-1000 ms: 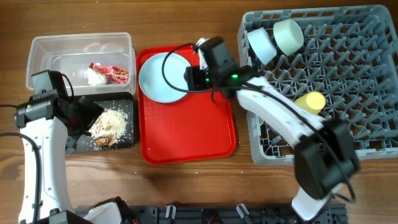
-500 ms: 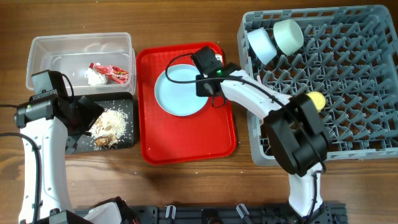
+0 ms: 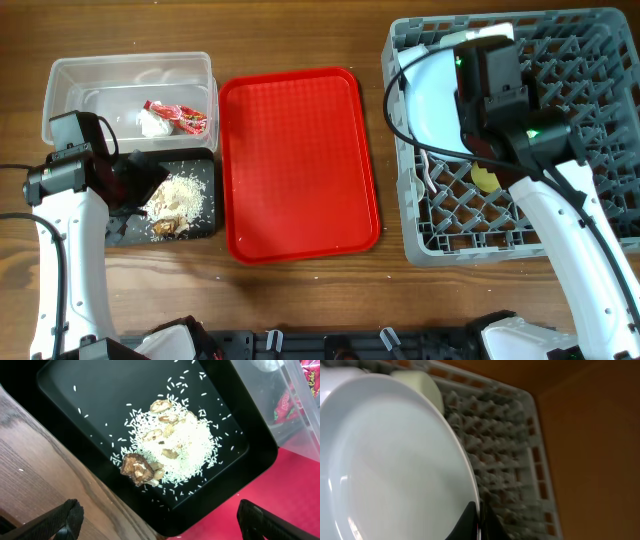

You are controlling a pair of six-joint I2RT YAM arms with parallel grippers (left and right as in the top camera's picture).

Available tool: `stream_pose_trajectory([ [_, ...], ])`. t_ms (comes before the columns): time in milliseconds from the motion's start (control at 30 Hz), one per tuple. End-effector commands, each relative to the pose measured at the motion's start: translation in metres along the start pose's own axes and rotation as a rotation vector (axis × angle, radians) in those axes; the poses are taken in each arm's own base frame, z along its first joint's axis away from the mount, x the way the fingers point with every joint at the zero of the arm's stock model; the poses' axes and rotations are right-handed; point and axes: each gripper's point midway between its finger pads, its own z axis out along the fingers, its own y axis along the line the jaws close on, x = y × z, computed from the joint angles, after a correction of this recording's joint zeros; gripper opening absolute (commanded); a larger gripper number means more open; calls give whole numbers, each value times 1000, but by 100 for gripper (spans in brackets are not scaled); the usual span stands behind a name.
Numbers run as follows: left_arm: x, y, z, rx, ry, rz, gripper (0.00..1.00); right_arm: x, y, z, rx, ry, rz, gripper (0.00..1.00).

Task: Sort waste into correct bins and load items into the dishwasher rack
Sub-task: 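Grasp the white plate with the right gripper and stand it in the rack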

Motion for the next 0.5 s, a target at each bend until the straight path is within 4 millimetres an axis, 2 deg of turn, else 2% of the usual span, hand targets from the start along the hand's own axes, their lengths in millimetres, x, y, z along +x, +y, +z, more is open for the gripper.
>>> stream_pose_trajectory([
  [0,1,-2,-3,22,0,12,100,22,-16,9,144,70,-89,4],
  [100,1,-2,-3,22,0,12,100,38,-25,16,257,102,-31,4],
  [267,1,-2,-3,22,1,12,100,51,-7,33,253,95,18,4],
  [300,1,-2,-3,22,1,12,100,50,-2,37,238,84,28,4],
  [333,1,-2,-3,22,1,12,100,42,27,44,78,49,69,5],
  [367,2,-5,-3,39,8,25,100,32,56,44,-95,13,102,30],
  [400,3,-8,-3,56,14,48,100,28,65,42,-149,1,108,45],
  [433,5,-14,-4,85,22,86,100,22,78,37,-244,-22,122,57],
  [467,8,-20,-4,107,29,116,100,17,85,31,-304,-46,136,61],
])
